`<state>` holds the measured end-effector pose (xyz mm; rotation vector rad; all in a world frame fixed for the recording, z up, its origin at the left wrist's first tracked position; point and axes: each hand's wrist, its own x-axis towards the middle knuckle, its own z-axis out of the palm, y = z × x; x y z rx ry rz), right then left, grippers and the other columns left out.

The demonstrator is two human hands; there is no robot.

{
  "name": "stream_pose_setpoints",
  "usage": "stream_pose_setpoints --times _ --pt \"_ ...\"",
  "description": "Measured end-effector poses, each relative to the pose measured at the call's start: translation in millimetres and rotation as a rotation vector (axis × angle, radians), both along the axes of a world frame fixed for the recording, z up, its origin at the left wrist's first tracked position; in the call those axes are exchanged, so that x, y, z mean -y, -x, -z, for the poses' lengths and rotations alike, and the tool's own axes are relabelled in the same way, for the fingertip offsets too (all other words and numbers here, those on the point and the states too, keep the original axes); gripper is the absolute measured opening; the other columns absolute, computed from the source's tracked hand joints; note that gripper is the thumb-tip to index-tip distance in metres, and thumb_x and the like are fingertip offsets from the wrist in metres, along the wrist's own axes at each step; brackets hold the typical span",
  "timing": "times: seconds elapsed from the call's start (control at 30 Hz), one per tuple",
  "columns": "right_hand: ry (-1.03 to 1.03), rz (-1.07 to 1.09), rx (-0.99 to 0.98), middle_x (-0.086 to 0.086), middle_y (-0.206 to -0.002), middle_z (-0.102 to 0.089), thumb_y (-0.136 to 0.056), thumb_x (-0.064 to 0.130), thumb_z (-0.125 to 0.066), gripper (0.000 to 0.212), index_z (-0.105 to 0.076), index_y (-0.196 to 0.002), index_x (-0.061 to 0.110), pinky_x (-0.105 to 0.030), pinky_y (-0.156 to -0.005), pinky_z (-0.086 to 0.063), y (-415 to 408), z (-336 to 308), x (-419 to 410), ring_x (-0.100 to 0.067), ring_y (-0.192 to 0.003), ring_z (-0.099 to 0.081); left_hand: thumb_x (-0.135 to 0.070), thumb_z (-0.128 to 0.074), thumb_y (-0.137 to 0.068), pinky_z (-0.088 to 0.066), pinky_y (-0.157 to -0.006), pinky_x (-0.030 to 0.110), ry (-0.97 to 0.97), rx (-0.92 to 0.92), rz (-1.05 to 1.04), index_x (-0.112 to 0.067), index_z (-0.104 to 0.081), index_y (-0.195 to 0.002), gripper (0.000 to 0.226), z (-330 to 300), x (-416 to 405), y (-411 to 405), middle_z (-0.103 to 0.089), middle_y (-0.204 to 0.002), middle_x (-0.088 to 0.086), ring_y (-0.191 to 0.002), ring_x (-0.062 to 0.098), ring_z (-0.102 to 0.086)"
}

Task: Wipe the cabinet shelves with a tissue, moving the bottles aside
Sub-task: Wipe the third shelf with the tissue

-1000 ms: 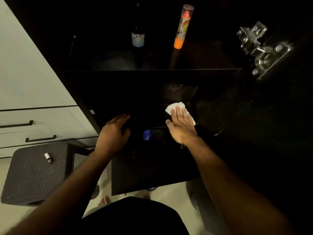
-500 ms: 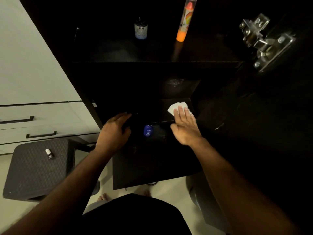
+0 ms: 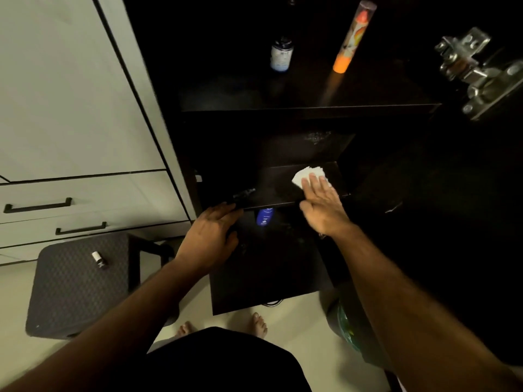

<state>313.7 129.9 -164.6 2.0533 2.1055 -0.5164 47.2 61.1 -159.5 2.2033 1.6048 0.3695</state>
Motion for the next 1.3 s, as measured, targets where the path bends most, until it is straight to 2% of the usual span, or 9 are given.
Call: stream_pose_setpoints --times 0.13,0.23,0.4,0.53,0.67,0.8,0.93,1.1,1.3 --pt "0.008 0.138 0.002 -0.010 -0.163 0.013 -0.099 0.039 -0.028 0.070 0.003 -0.156 0.013 -0.043 -0.121 0.008 52.1 -1.9 -23.4 -0.028 -0.149 0.017 -0.031 -0.051 -0.096 -0.007 -0.118 0.030 0.037 -0.069 0.072 -0.021 -0.030 -0.151 0.059 1.8 4.2 11.3 -0.026 -0.159 0.002 -0.147 0.018 -0.018" --pt "0.021 0.096 -0.015 -0.011 -0.163 0.015 -0.099 0.039 -0.027 0.070 0.005 -0.156 0.012 -0.043 -0.121 0.009 90.5 -1.4 -19.1 -0.028 -0.149 0.018 -0.036 -0.047 -0.097 -0.007 -0.122 0.034 0.061 -0.093 0.153 -0.018 -0.021 -0.153 0.064 2.8 5.4 16.3 -0.018 -0.161 0.004 -0.149 0.017 -0.009" --pt "0.036 -0.106 -0.074 0.001 -0.163 0.016 -0.100 0.027 -0.028 0.064 0.001 -0.157 0.020 -0.035 -0.121 0.008 75.4 -1.4 11.6 -0.016 -0.149 0.018 -0.036 -0.047 -0.097 -0.009 -0.122 0.035 0.062 -0.047 0.147 -0.019 -0.019 -0.153 0.065 7.9 16.3 33.8 -0.017 -0.161 0.003 -0.149 0.015 -0.008" --pt "0.037 0.038 0.034 -0.003 -0.163 0.016 -0.100 0.031 -0.027 0.065 0.004 -0.157 0.019 -0.038 -0.121 0.008 47.6 -3.2 0.0 -0.020 -0.149 0.018 -0.037 -0.044 -0.098 -0.006 -0.121 0.031 0.054 -0.032 0.088 -0.020 -0.018 -0.153 0.063 9.1 23.8 41.2 -0.014 -0.162 0.002 -0.149 0.013 -0.007" --pt "0.021 0.092 0.021 -0.011 -0.163 0.016 -0.099 0.040 -0.029 0.071 0.005 -0.156 0.012 -0.044 -0.121 0.009 85.6 0.0 -18.3 -0.029 -0.149 0.019 -0.035 -0.046 -0.098 -0.006 -0.121 0.032 0.037 -0.020 0.023 -0.022 -0.019 -0.153 0.063 6.3 32.4 33.6 -0.013 -0.162 0.002 -0.149 0.015 -0.006" --pt "0.025 -0.107 -0.043 -0.008 -0.162 0.020 -0.099 0.035 -0.026 0.068 0.006 -0.156 0.014 -0.041 -0.121 0.011 104.1 -1.5 -0.1 -0.024 -0.148 0.023 -0.033 -0.051 -0.096 -0.013 -0.121 0.037 0.006 -0.008 -0.047 -0.022 -0.022 -0.152 0.064 8.2 38.9 26.3 -0.014 -0.162 0.002 -0.149 0.017 -0.006" --pt "0.026 -0.284 -0.058 0.001 -0.162 0.020 -0.099 0.031 -0.029 0.068 0.006 -0.156 0.020 -0.037 -0.121 0.011 65.6 2.4 33.8 -0.015 -0.147 0.023 -0.034 -0.053 -0.096 -0.014 -0.120 0.038 -0.005 -0.009 -0.124 -0.022 -0.020 -0.153 0.067 13.7 43.4 19.1 -0.011 -0.162 0.002 -0.150 0.018 -0.005" --pt "0.058 -0.120 0.038 -0.002 -0.163 0.017 -0.098 0.035 -0.031 0.070 0.004 -0.156 0.018 -0.038 -0.120 0.007 20.7 -7.9 4.1 -0.019 -0.149 0.019 -0.032 -0.054 -0.096 -0.013 -0.120 0.038 -0.009 0.007 -0.191 -0.021 -0.020 -0.153 0.068 14.1 50.2 15.0 -0.012 -0.162 0.003 -0.150 0.019 -0.006" --pt "0.013 -0.181 -0.033 -0.009 -0.162 0.019 -0.093 0.044 -0.039 0.082 0.005 -0.156 0.014 -0.042 -0.120 0.010 78.0 0.3 7.2 -0.027 -0.147 0.024 -0.030 -0.056 -0.095 -0.011 -0.115 0.032 -0.055 0.028 -0.237 -0.019 -0.023 -0.153 0.067 14.0 52.7 12.0 -0.016 -0.161 0.004 -0.149 0.021 -0.011"
